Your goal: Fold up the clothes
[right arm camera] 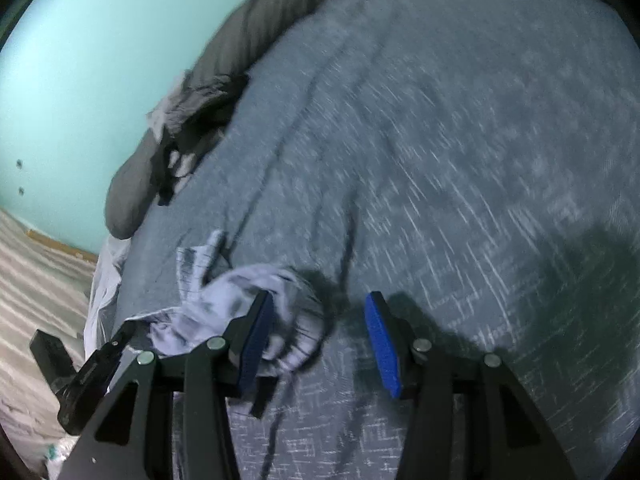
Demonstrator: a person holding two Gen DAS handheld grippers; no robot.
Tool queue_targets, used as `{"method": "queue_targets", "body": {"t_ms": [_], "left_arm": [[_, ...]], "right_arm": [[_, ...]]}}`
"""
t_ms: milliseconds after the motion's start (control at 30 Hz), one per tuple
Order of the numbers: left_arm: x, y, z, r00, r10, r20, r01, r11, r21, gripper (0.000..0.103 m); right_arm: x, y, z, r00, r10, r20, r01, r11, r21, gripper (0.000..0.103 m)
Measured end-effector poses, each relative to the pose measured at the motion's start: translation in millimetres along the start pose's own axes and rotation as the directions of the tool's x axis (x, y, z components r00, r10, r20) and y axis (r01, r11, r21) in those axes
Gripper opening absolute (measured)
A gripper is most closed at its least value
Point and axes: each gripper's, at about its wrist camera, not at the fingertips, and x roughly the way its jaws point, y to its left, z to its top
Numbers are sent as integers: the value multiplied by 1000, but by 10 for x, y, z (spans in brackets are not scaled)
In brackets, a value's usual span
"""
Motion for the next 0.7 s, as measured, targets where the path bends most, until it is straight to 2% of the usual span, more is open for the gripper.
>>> {"method": "queue_targets", "body": {"t_ms": [167,200,267,333,433,567,667,700], "left_arm": [[-19,-16,-20,1000,-7,1,7,1000,6,5],[-22,-21,-25,1000,-8,1,8,1000,8,5],[-29,-32,-34,1000,-8,1,8,1000,16,5],[-39,-19,-49,1000,-8,1,8,1000,14,5],[-46,14,-56,1000,-8,2,8,1000,7,5],[-48,26,-48,1000,-11,3,11,1000,4,5],[-59,22,-48,1000,-11,5,11,1000,9,5],[-61,26,-49,1000,-10,6,10,1000,9,5]], "right_arm": [[95,33,-27,1000,12,-15,-13,1000,-19,47],[115,47,-31,1000,21,-20,-22,999,-23,44],[154,76,-39,999,39,-29,-40,999,-30,27],[138,179,-47,1000,23,2,-23,997,-68,17],[112,390,-54,999,35,24,-31,987,-161,9],[73,721,-148,998,52,36,-38,951,-308,5],[98,853,-229,988,151,-15,-147,928,-342,5],[103,883,-248,987,157,-25,-155,922,-355,5]]}}
